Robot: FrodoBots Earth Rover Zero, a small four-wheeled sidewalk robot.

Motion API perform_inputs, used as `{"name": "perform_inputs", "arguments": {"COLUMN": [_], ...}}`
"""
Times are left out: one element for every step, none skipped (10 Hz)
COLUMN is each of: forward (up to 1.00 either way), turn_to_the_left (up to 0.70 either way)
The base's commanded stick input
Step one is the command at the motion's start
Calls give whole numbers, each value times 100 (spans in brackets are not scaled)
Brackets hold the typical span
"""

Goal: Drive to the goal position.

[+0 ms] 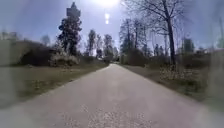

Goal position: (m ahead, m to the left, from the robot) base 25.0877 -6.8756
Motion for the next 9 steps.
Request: {"name": "perform_inputs", "arguments": {"forward": [70,70,70,70,70,70,70,70,70], "turn_to_the_left": [0,0,0,0,0,0,0,0,0]}}
